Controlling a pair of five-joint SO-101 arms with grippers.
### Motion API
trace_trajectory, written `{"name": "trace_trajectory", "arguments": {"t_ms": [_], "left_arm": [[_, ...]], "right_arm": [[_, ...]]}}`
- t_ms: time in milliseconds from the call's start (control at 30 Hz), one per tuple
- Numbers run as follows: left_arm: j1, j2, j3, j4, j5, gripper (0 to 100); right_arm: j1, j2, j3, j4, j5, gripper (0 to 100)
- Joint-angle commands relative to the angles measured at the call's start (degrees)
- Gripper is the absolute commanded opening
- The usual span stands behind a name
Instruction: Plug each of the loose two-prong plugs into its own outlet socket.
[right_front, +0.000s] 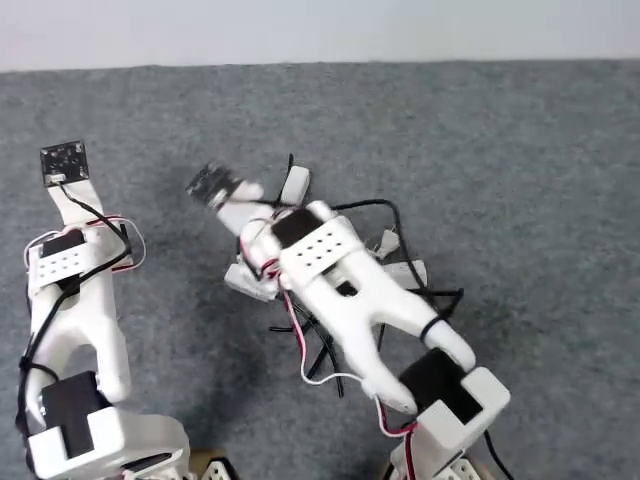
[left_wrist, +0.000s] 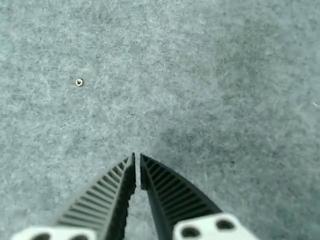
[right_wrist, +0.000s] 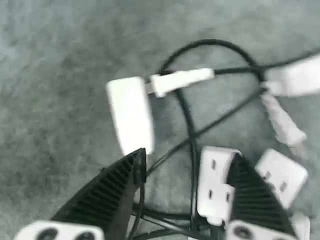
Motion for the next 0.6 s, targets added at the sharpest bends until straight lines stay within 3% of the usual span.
{"name": "trace_trajectory", "arguments": {"t_ms": [0, 567], "left_arm": [[0.4, -0.4, -1.8, -1.5, 0.5, 2], [0.4, -0.4, -1.7, -1.5, 0.4, 2]], "right_arm": [[-2.9, 0.2, -0.4, -1.3, 4.4, 28.2], [-5.4, 9.0, -0.8, -5.4, 15.6, 27.5]]}}
